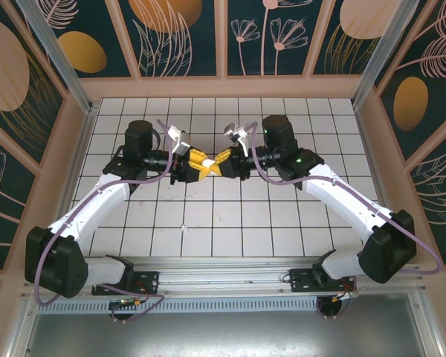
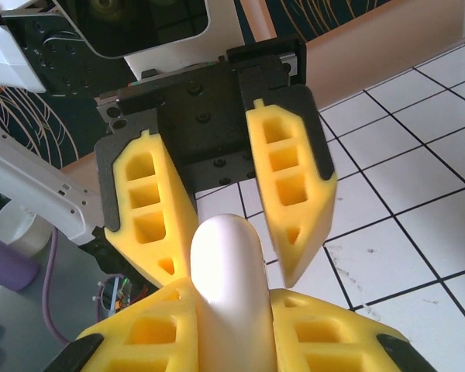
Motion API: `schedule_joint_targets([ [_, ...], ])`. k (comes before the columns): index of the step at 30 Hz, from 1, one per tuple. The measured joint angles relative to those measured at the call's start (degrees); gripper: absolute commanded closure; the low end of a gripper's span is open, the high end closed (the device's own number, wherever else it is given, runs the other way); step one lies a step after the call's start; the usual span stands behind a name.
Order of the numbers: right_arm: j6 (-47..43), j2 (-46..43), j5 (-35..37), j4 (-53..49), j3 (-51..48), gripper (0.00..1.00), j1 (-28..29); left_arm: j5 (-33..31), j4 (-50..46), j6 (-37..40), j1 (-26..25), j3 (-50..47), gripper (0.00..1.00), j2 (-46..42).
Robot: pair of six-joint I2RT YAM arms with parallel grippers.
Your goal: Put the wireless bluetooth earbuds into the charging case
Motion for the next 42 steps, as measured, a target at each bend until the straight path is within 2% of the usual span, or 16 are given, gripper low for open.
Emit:
schedule_joint_targets([
  [5, 0.0, 0.4, 0.0, 0.0, 0.0, 0.98, 0.0, -0.8, 0.0, 0.1, 0.0, 0.0, 0.61, -0.4],
  [11, 0.0, 0.5, 0.0, 0.0, 0.0, 0.98, 0.0, -1.8, -0.1, 0.2, 0.0, 0.0, 0.54, -0.5],
  [22, 0.0, 0.5, 0.2, 0.0, 0.1, 0.99, 0.0, -2.3, -0.7, 0.4, 0.0, 0.0, 0.52, -0.2],
  [27, 0.0, 0.5, 0.2, 0.0, 0.1, 0.99, 0.0, -2.2, -1.3, 0.4, 0.0, 0.0, 0.54, 0.1],
  [30, 0.0, 0.5, 0.3, 0.0, 0.1, 0.99, 0.0, -2.0, -1.4, 0.4, 0.0, 0.0, 0.62, 0.1],
  [34, 0.0, 0.5, 0.6, 0.0, 0.1, 0.99, 0.0, -1.4, -1.7, 0.9, 0.0, 0.0, 0.84, 0.2],
  [36, 0.0, 0.5, 0.6, 0.0, 0.1, 0.95, 0.0, -1.1, -1.7, 1.2, 0.1, 0.0, 0.91, 0.4],
  [39, 0.0, 0.4, 1.0, 0.0, 0.1, 0.83, 0.0, -1.4, -1.6, 1.0, 0.1, -0.1, 0.99, 0.5],
  [42, 0.0, 0.4, 1.8, 0.0, 0.1, 0.67, 0.0, -1.8, -0.4, 0.7, 0.1, -0.7, 1.00, 0.3],
])
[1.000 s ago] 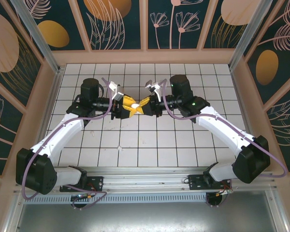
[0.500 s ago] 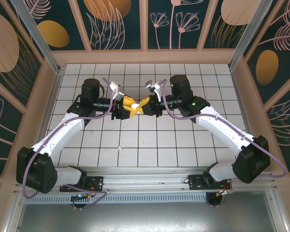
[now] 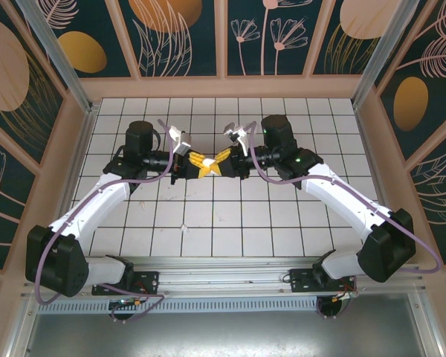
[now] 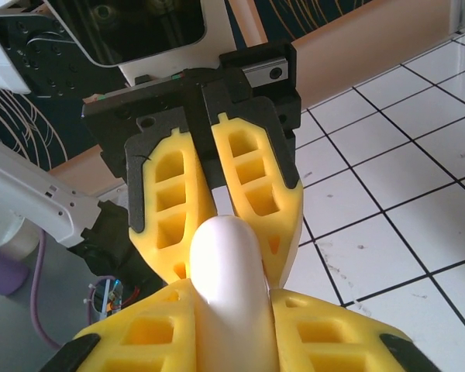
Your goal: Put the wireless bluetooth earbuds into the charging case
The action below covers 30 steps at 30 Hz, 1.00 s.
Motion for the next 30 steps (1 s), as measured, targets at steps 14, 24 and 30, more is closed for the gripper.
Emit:
schedule_joint_targets([
  [14, 5.5, 1.1, 8.7, 1.7, 0.2, 0.51, -3.7, -3.1, 2.6, -0.2, -0.1, -5.4, 1.00, -4.9],
  [24, 9.2, 0.8, 11.6, 1.8, -0.1, 0.46, -3.8, -8.5, 2.6, -0.5, -0.1, -5.9, 1.00, -6.4],
  [30, 15.2, -2.3, 17.8, 3.7, -4.9, 0.58, -4.2, -14.0, 2.4, -3.2, 1.4, -7.0, 1.00, -8.1],
])
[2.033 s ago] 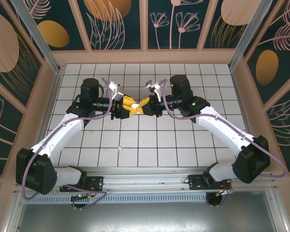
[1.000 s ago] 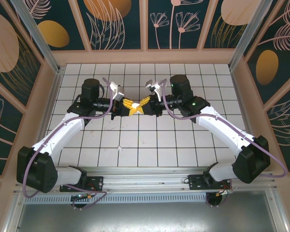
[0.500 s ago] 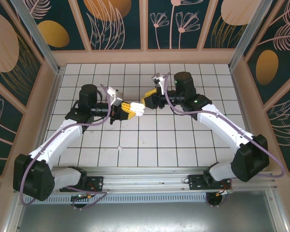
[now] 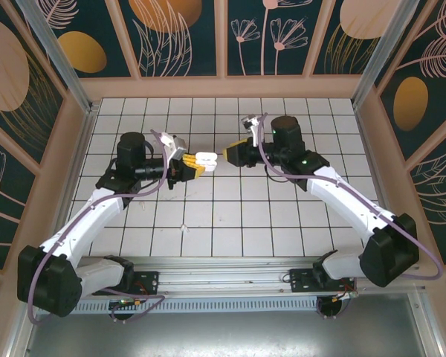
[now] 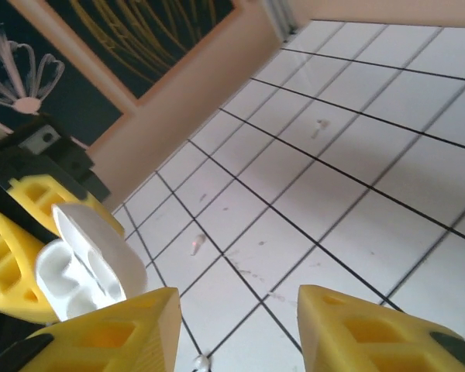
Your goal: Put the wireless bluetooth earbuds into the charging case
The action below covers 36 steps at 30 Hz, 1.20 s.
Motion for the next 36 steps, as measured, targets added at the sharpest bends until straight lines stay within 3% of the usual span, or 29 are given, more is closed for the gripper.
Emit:
schedule_joint_targets([
  [6, 8.2, 3.7, 3.9, 0.6, -3.4, 0.61, -0.5, -3.4, -3.1, -3.0, 3.8, -2.3, 1.00, -2.2],
  [12, 9.8, 12.2, 5.0, -3.3, -2.9, 0.62, 0.9, -10.9, -6.4, -6.4, 5.3, -5.7, 1.00, -11.2],
  [23, 5.7, 26.0, 9.7, -11.6, 8.4, 0.65, 16.7, -33.9, -15.8, -9.3, 5.4, -5.3, 1.00, -24.2],
  [31, 0.9, 36.3, 15.6, -19.9, 18.6, 0.59, 26.7, -42.9, -20.7, -9.2, 5.4, -0.6, 1.00, -28.3],
  [36, -1.8, 39.5, 17.2, -24.6, 23.1, 0.53, 29.7, -45.2, -21.8, -9.2, 5.4, 0.2, 1.00, -30.0],
])
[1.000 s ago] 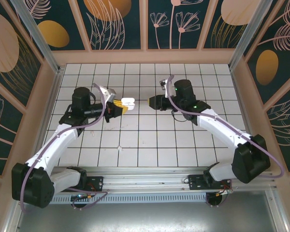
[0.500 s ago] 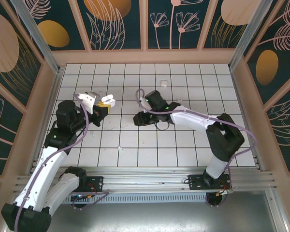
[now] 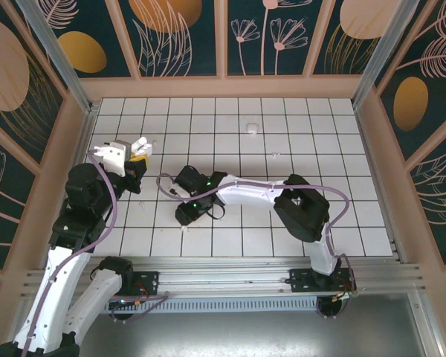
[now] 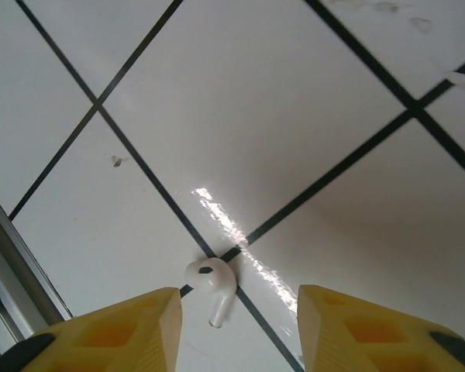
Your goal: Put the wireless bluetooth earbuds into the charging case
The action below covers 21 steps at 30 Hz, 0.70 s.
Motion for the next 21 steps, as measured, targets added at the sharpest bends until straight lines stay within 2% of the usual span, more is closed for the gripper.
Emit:
schedule_joint_targets([
  [9, -3.7, 6.0, 0.6, -5.9, 6.4, 0.49, 2.8, -1.9, -0.9, 0.0, 0.0, 0.1, 1.00, -0.2],
  [21, -5.0, 9.0, 3.9, -9.5, 10.7, 0.53, 3.4, -2.1, -0.8, 0.0, 0.0, 0.1, 1.00, -0.7],
])
